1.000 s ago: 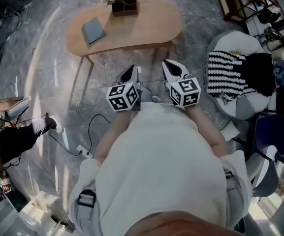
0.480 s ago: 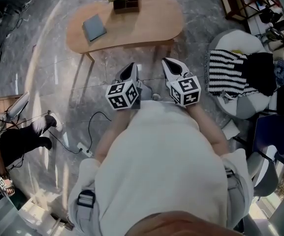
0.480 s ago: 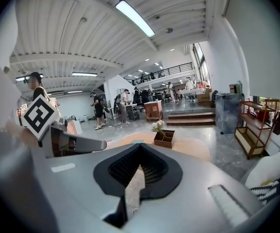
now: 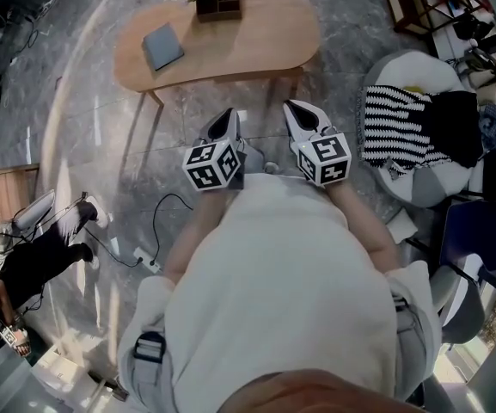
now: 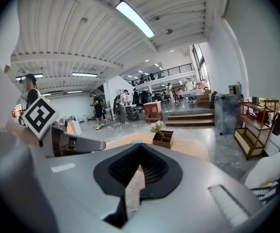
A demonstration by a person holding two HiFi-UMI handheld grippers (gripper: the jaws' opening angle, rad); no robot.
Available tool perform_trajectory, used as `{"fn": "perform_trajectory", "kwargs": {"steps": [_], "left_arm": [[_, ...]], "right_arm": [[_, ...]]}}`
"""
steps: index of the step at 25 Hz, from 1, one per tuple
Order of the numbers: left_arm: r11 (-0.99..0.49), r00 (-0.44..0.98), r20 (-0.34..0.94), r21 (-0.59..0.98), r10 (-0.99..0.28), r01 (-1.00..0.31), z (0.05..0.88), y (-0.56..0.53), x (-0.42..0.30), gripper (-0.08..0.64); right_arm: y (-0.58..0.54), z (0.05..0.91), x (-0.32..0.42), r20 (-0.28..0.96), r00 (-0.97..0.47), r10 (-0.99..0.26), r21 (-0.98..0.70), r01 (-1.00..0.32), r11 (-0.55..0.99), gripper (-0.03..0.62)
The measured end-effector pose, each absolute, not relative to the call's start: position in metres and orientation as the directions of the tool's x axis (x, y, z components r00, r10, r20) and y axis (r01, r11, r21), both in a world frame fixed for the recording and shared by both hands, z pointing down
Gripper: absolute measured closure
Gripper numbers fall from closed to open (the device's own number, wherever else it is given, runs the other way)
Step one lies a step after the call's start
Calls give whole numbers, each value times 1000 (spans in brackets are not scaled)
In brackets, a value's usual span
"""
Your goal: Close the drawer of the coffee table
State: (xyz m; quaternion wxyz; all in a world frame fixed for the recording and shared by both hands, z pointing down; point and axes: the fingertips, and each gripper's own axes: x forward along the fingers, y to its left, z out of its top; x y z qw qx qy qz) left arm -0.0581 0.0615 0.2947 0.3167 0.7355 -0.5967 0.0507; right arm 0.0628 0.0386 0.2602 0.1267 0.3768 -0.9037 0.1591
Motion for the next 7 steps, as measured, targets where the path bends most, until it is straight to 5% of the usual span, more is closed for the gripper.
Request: {"fn": "perform_trajectory", "kwargs": {"steps": [7], "left_arm": [[-89,284,452,405,-846,-910,297,58,-57,558]], "right_arm": [[36,262,65,342,-682,-647,-183,-724,666,592]]}}
